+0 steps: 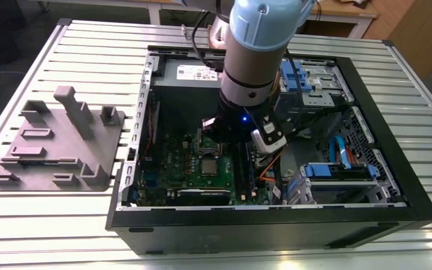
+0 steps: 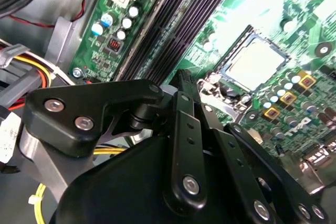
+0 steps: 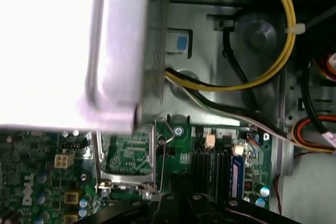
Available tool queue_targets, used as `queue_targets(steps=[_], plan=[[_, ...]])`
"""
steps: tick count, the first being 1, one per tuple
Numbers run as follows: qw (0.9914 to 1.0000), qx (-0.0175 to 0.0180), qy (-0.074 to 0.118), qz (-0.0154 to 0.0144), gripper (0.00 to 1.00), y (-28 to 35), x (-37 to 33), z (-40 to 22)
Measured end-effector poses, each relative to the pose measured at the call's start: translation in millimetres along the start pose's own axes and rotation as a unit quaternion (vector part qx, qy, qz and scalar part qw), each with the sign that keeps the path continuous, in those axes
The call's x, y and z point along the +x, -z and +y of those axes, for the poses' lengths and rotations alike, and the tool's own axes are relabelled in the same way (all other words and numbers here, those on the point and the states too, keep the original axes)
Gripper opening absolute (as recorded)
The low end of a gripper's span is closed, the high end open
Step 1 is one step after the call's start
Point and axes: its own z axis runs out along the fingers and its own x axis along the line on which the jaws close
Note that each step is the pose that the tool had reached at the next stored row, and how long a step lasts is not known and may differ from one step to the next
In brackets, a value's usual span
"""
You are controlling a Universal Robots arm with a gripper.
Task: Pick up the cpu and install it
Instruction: 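Close the cpu cover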
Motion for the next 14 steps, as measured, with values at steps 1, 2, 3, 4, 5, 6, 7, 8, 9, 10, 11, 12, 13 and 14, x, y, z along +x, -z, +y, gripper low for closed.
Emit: queue_targets(steps=[1,2,3,4,5,6,7,8,9,10,11,12,13,14], plan=[[1.00000,-0.0008,0.000,-0.0001,0.10,-0.5,-0.1,1.2],[1.00000,-0.0013,0.000,-0.0001,0.10,-1.1,-0.1,2.1],[1.00000,-0.0017,0.000,-0.0002,0.10,-1.7,-0.2,3.1],[1.00000,-0.0020,0.001,-0.0003,0.10,-2.3,-0.2,4.1],[1.00000,-0.0024,0.001,-0.0006,0.10,-3.1,-0.3,4.9],[0.99999,-0.0028,0.002,-0.0011,0.10,-3.8,-0.3,5.7],[0.99999,-0.0032,0.002,-0.0020,0.10,-4.3,-0.3,6.2],[0.99999,-0.0030,0.004,-0.0023,0.10,-4.3,-0.4,6.3],[0.99998,-0.0030,0.006,-0.0023,0.10,-4.3,-0.4,6.3],[0.99997,-0.0029,0.006,-0.0023,0.10,-4.2,-0.4,6.4],[0.99997,-0.0029,0.007,-0.0022,0.10,-4.3,-0.4,6.4],[0.99997,-0.0030,0.007,-0.0023,0.10,-4.3,-0.3,6.5],[0.99997,-0.0030,0.007,-0.0022,0.10,-4.3,-0.4,6.5],[0.99997,-0.0030,0.007,-0.0022,0.10,-4.3,-0.3,6.5]])
